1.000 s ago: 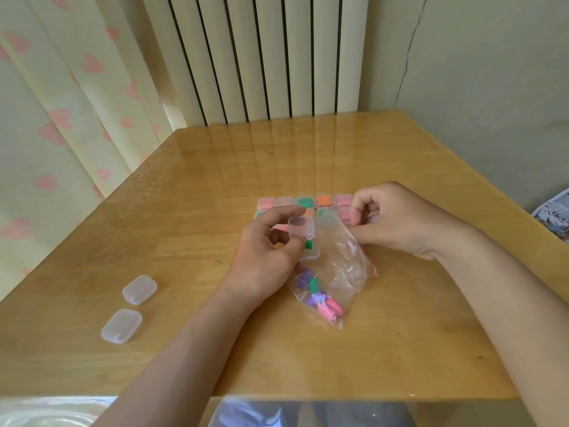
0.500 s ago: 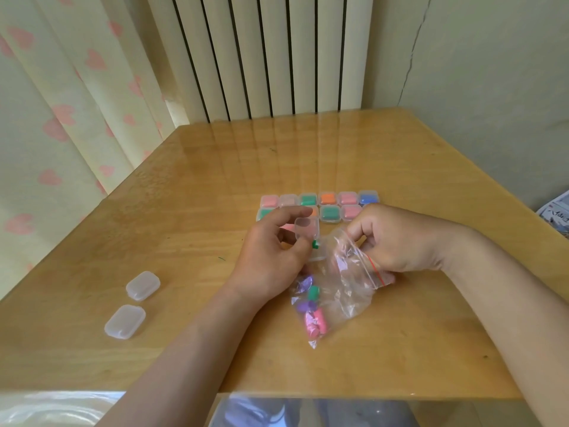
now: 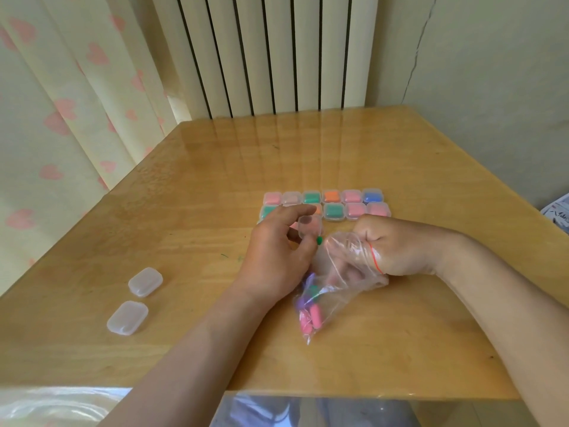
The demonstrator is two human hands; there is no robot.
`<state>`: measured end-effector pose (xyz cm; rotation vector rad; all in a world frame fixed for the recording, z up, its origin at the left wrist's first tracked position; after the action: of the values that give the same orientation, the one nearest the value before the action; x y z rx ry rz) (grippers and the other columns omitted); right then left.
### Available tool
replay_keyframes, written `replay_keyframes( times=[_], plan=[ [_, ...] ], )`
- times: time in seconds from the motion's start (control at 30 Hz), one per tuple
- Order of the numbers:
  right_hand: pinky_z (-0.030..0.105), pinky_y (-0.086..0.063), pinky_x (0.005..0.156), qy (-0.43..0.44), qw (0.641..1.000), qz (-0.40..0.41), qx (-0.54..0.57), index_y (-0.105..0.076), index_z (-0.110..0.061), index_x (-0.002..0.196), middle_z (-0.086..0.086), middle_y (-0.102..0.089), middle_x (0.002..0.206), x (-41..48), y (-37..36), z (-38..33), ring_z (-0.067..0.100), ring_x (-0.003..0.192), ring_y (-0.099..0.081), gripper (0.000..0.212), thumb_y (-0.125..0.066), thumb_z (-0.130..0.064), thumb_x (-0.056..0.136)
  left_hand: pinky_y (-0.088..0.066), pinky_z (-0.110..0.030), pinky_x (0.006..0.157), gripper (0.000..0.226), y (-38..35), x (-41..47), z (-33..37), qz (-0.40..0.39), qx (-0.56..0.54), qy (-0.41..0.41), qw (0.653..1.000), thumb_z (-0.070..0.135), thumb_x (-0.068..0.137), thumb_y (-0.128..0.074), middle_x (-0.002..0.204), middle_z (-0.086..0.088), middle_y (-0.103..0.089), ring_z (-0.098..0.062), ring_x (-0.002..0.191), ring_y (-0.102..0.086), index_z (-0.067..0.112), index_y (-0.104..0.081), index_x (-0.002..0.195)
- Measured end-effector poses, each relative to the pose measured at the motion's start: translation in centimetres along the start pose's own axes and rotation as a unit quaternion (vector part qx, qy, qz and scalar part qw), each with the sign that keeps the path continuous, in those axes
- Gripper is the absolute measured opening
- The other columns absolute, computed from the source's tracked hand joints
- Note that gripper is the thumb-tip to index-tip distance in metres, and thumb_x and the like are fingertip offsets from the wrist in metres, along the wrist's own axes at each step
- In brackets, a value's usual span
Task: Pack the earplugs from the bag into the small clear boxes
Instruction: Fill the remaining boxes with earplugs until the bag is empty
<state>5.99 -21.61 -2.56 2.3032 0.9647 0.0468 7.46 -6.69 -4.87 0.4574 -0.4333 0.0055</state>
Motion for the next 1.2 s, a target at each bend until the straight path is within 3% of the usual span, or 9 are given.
replay_keyframes(
  times=[0.03, 0.13, 0.27, 0.4, 0.5, 0.63, 0.87, 1.03, 1.2],
  plan=[
    [0.02, -0.04, 0.052, -0.004, 1.0, -0.005, 0.003, -0.07, -0.018, 0.059, 0.023, -0.049, 0.054, -0.1, 0.0, -0.1, 0.012, 0.045, -0.042, 0.061, -0.044, -0.059, 0.095, -0.05, -0.014, 0.075, 0.03, 0.0, 0.0, 0.0, 0.004, 0.001, -0.002, 1.0, 0.013, 0.092, -0.068, 0.105, 0.008, -0.066, -0.002, 0.079, -0.06, 0.024, -0.068, 0.12],
    [0.025, -0.041, 0.052, -0.005, 1.0, -0.002, -0.021, -0.068, -0.001, 0.068, 0.013, -0.056, 0.057, 0.1, 0.1, 0.5, 0.013, 0.049, -0.048, 0.055, -0.061, -0.049, 0.095, -0.05, -0.014, 0.074, 0.031, -0.1, 0.0, -0.1, 0.018, 0.016, -0.017, 1.0, 0.012, 0.091, -0.068, 0.104, 0.005, -0.067, -0.004, 0.078, -0.061, 0.022, -0.069, 0.12],
    [0.037, -0.059, 0.07, 0.03, 0.998, 0.024, -0.04, -0.079, -0.021, 0.084, -0.01, -0.076, 0.083, 0.5, -0.3, 0.4, 0.013, 0.077, -0.071, 0.009, -0.073, -0.018, 0.09, -0.048, -0.011, 0.075, 0.037, -0.1, -0.2, 0.4, 0.037, 0.062, -0.057, 0.996, 0.004, 0.087, -0.067, 0.105, 0.003, -0.066, -0.006, 0.079, -0.061, 0.017, -0.068, 0.122],
    [0.01, -0.045, 0.064, 0.044, 0.997, 0.046, -0.05, -0.074, -0.028, 0.073, -0.025, -0.069, 0.067, 1.0, -0.9, 0.1, -0.008, 0.066, -0.063, 0.029, -0.076, -0.002, 0.084, -0.05, -0.014, 0.077, 0.039, -0.1, -0.3, 0.5, 0.045, 0.083, -0.073, 0.993, 0.004, 0.086, -0.068, 0.107, 0.0, -0.065, -0.011, 0.08, -0.063, 0.015, -0.067, 0.124],
    [0.008, -0.044, 0.062, 0.046, 0.997, 0.05, -0.042, -0.072, -0.032, 0.07, -0.023, -0.068, 0.065, 1.2, -1.2, 0.0, -0.008, 0.064, -0.062, 0.035, -0.076, 0.0, 0.083, -0.047, -0.011, 0.077, 0.04, -0.1, -0.2, 0.5, 0.046, 0.09, -0.075, 0.992, 0.004, 0.085, -0.067, 0.107, -0.001, -0.064, -0.013, 0.08, -0.063, 0.014, -0.067, 0.124],
    [0.011, -0.05, 0.067, 0.044, 0.997, 0.05, -0.038, -0.079, -0.012, 0.083, -0.016, -0.073, 0.074, 1.1, -0.9, -0.2, -0.006, 0.07, -0.065, 0.012, -0.078, 0.0, 0.081, -0.049, -0.014, 0.077, 0.04, -0.1, -0.3, 0.6, 0.047, 0.093, -0.083, 0.991, 0.004, 0.085, -0.068, 0.107, -0.003, -0.064, -0.014, 0.08, -0.064, 0.012, -0.067, 0.123],
    [0.009, -0.046, 0.064, 0.042, 0.998, 0.042, -0.031, -0.073, -0.026, 0.073, -0.021, -0.07, 0.07, 1.1, -1.3, -0.4, -0.007, 0.067, -0.063, 0.03, -0.076, 0.002, 0.081, -0.048, -0.013, 0.077, 0.039, 0.0, -0.3, 0.7, 0.05, 0.093, -0.078, 0.991, 0.004, 0.085, -0.069, 0.107, -0.002, -0.064, -0.013, 0.081, -0.063, 0.014, -0.067, 0.123],
    [0.025, -0.05, 0.059, 0.048, 0.997, 0.056, 0.005, -0.068, -0.023, 0.072, -0.012, -0.066, 0.07, 0.6, -0.5, -0.5, 0.004, 0.062, -0.061, 0.027, -0.076, 0.0, 0.082, -0.052, -0.017, 0.076, 0.036, 0.3, -0.2, 0.4, 0.063, 0.065, -0.036, 0.995, 0.007, 0.088, -0.069, 0.106, 0.001, -0.064, -0.011, 0.078, -0.064, 0.016, -0.067, 0.123],
    [0.032, -0.053, 0.047, 0.012, 0.994, 0.092, 0.058, -0.067, -0.015, 0.068, -0.005, -0.062, 0.06, -0.9, 1.7, 0.0, 0.012, 0.053, -0.059, 0.028, -0.068, 0.006, 0.086, -0.047, -0.007, 0.071, 0.036, 0.5, -0.1, 0.2, 0.068, 0.048, 0.001, 0.997, 0.011, 0.089, -0.069, 0.106, 0.005, -0.064, -0.004, 0.08, -0.062, 0.021, -0.067, 0.123]
  ],
)
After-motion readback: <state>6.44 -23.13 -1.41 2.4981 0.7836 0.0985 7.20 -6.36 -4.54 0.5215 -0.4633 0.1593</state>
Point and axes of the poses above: each hand's wrist, its own x-axis towards the middle knuckle, its own y-axis out of the back of the hand, z = x × y, the point moved 5 cm from there along x, towards the middle knuckle
